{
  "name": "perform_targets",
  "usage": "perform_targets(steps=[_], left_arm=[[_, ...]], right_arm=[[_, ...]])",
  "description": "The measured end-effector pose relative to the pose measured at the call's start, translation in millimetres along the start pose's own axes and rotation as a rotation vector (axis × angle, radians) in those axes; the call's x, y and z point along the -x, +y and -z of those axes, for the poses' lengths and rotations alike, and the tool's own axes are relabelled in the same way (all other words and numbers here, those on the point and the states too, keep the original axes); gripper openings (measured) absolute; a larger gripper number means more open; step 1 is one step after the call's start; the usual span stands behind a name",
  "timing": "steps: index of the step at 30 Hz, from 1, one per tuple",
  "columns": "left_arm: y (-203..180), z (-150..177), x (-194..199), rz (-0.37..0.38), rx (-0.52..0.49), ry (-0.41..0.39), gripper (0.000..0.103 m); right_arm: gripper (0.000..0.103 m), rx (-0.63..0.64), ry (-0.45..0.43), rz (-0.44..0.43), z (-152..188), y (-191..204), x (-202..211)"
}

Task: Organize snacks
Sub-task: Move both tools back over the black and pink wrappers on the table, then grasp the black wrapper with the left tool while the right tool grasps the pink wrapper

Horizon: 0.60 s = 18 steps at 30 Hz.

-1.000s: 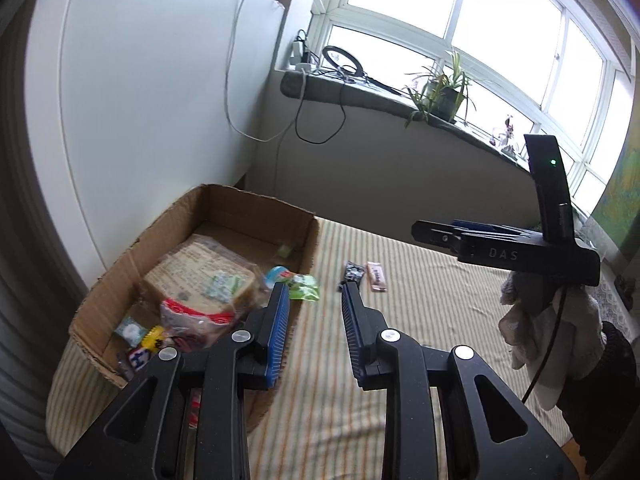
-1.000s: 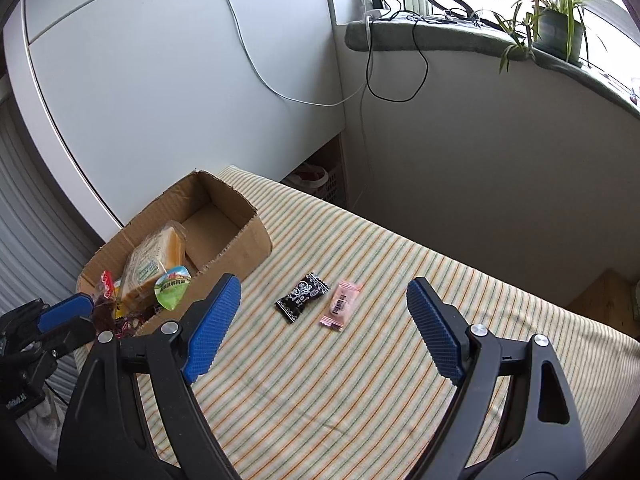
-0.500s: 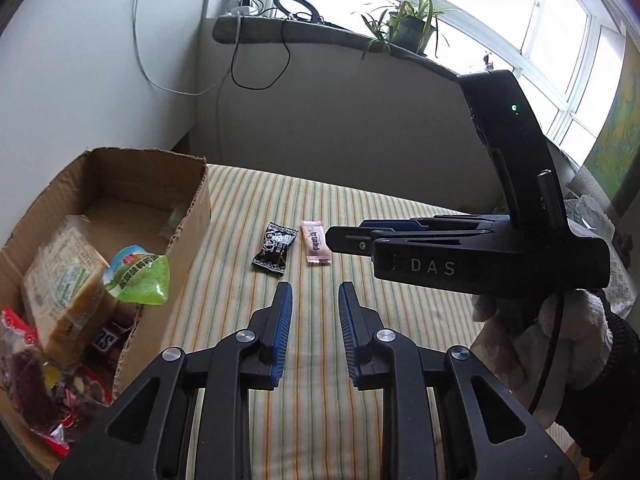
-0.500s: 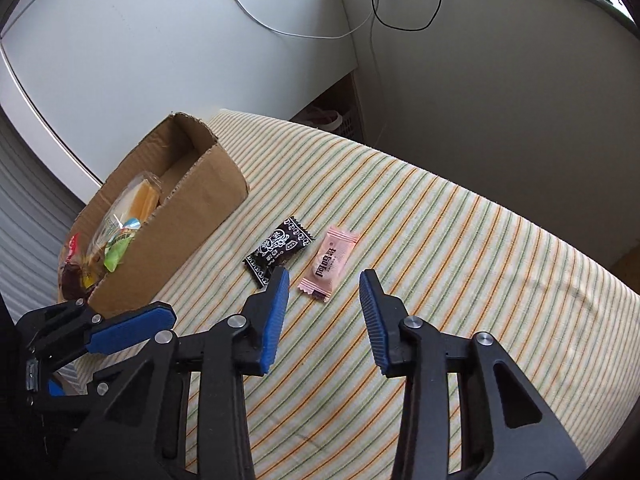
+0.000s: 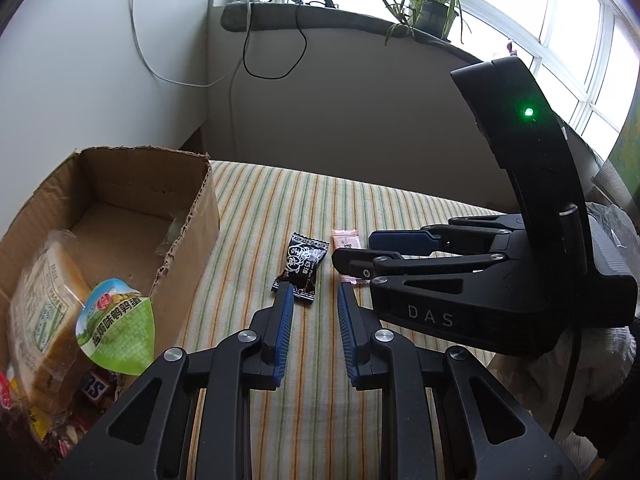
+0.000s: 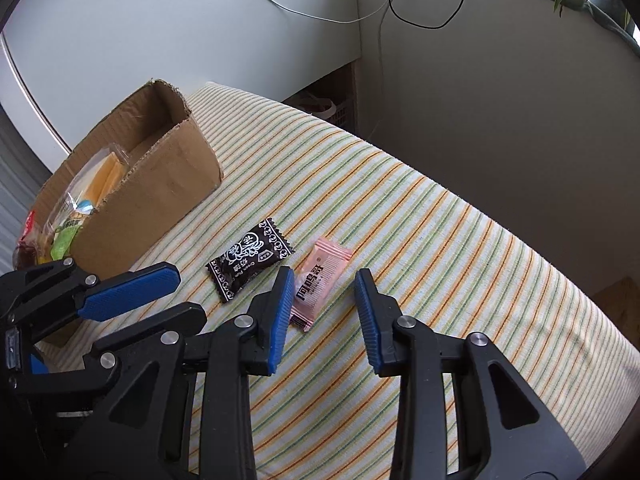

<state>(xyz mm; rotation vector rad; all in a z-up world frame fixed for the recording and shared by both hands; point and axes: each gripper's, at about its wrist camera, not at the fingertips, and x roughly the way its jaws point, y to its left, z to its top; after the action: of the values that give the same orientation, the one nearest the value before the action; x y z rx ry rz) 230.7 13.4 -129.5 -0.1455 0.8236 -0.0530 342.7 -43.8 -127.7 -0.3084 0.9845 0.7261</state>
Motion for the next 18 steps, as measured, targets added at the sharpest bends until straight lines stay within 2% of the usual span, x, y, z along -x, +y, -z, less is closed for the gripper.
perform_targets(steps=[8, 18], left_arm=[[-3.8, -4.0, -19.8, -0.030, -0.016, 0.015, 0.021], [-11.5, -14.4, -34.4, -0.045, -0.019, 0.034, 0.021]], right_arm=[[0.025, 0.044, 0.007, 0.010, -0.2, -5.7, 1.1], [0.021, 0.040, 0.002, 0.013, 6.1, -20.9, 7.8]])
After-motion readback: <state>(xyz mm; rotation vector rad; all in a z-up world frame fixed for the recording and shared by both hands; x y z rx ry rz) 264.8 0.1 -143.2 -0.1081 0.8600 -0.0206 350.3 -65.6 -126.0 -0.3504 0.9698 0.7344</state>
